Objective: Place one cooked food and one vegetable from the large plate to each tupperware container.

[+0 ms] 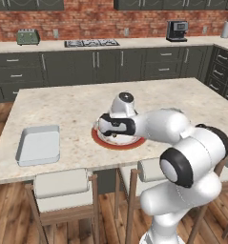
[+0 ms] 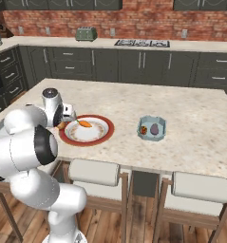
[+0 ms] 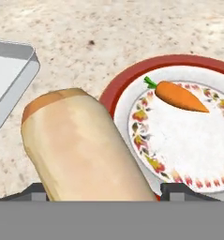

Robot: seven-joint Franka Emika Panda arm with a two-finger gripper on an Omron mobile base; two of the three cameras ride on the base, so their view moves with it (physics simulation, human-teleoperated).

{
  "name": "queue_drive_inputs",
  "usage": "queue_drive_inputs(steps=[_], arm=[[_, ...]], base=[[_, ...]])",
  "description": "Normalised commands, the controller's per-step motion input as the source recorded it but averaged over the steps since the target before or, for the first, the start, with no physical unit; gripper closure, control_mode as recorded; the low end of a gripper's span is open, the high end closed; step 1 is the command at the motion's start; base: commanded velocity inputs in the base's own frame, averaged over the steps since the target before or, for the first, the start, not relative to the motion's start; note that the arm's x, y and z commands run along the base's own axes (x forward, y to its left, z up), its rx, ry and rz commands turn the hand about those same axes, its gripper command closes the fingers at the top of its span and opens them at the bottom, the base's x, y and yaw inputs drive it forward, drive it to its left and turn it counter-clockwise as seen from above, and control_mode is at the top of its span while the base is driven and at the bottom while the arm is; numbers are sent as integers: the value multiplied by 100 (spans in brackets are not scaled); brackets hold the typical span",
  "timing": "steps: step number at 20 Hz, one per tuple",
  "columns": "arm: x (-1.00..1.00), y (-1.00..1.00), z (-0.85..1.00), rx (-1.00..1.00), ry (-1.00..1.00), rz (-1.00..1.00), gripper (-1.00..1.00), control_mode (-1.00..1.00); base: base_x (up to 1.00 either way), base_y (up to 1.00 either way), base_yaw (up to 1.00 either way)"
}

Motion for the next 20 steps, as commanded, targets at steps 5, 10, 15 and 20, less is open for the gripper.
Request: queue_drive_inputs(steps=[5, 10, 15, 20], arm=[[-7, 73, 31, 18, 9, -42, 100, -100], [0, 83, 61, 33, 22, -5, 100, -100], [0, 99, 2, 11, 13, -6, 100, -100], [10, 100, -11, -2, 8, -8, 100, -100]], base=[[0, 0, 0], [0, 0, 0], [0, 0, 0], [0, 0, 0]])
